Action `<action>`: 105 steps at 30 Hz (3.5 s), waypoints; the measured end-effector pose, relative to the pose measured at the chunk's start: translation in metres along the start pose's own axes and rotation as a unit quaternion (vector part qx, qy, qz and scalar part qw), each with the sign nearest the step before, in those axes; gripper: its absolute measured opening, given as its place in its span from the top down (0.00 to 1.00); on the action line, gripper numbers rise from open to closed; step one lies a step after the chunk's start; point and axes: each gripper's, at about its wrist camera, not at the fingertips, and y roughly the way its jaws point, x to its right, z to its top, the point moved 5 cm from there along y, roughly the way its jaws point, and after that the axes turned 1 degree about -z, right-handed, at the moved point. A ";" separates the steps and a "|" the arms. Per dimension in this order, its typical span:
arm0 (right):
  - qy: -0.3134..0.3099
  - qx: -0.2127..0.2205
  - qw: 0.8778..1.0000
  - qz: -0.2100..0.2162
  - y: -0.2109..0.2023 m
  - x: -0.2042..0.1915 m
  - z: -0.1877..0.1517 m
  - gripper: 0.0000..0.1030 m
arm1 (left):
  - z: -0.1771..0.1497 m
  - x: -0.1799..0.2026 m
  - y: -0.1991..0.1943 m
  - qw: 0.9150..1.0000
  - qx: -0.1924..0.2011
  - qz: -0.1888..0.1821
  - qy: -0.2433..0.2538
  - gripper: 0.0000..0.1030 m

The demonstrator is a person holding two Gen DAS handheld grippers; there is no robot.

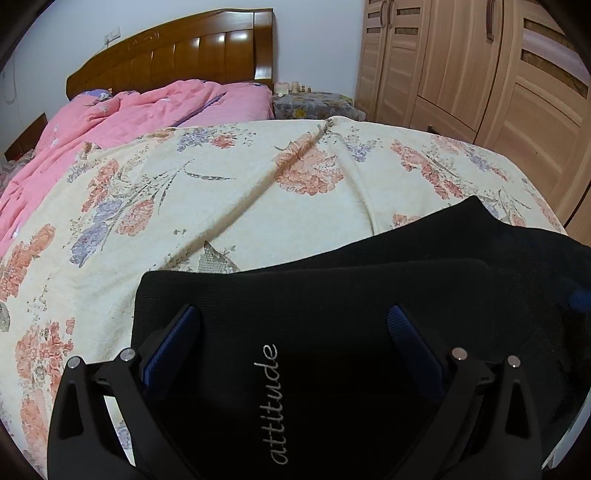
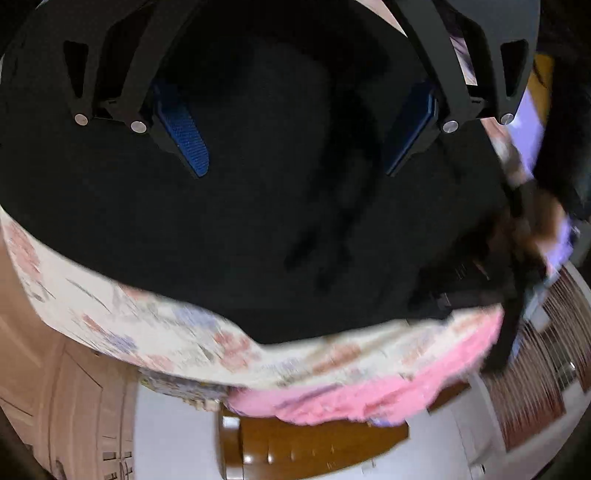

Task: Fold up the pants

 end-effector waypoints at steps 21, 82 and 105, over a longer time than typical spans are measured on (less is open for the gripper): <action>0.172 0.101 0.979 0.038 -0.091 0.112 -0.076 0.10 | -0.026 0.165 -0.035 0.984 0.045 0.014 0.174 0.02; 0.262 0.105 0.958 0.055 -0.086 0.134 -0.020 0.05 | 0.061 0.135 0.017 0.995 0.016 -0.074 0.065 0.02; 0.453 0.151 0.879 0.016 -0.114 0.199 -0.158 0.20 | -0.025 0.069 -0.008 0.996 0.014 -0.081 -0.018 0.02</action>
